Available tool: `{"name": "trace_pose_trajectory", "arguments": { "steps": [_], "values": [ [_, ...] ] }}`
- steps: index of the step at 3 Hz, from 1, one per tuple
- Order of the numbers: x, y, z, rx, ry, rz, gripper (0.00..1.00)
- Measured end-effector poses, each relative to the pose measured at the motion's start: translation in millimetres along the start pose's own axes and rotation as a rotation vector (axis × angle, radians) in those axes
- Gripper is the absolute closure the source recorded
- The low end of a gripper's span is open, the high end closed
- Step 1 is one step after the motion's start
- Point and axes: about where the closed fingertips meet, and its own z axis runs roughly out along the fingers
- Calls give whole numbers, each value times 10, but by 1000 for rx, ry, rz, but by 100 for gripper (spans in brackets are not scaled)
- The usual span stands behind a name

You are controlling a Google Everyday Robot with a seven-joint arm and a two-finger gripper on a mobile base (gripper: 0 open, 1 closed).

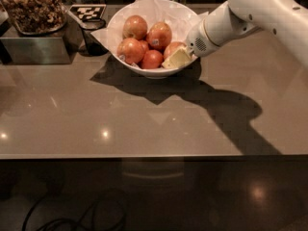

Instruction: Pick apple from white bowl

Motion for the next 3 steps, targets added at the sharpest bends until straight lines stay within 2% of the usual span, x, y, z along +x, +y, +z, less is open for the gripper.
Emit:
{"name": "trace_pose_trajectory", "arguments": {
  "steps": [1, 2, 3],
  "values": [
    [-11, -8, -6, 0, 0, 0, 100],
    [-351, 141, -352, -46, -69, -74, 100],
    [-800, 292, -814, -97, -194, -162, 100]
  ]
}}
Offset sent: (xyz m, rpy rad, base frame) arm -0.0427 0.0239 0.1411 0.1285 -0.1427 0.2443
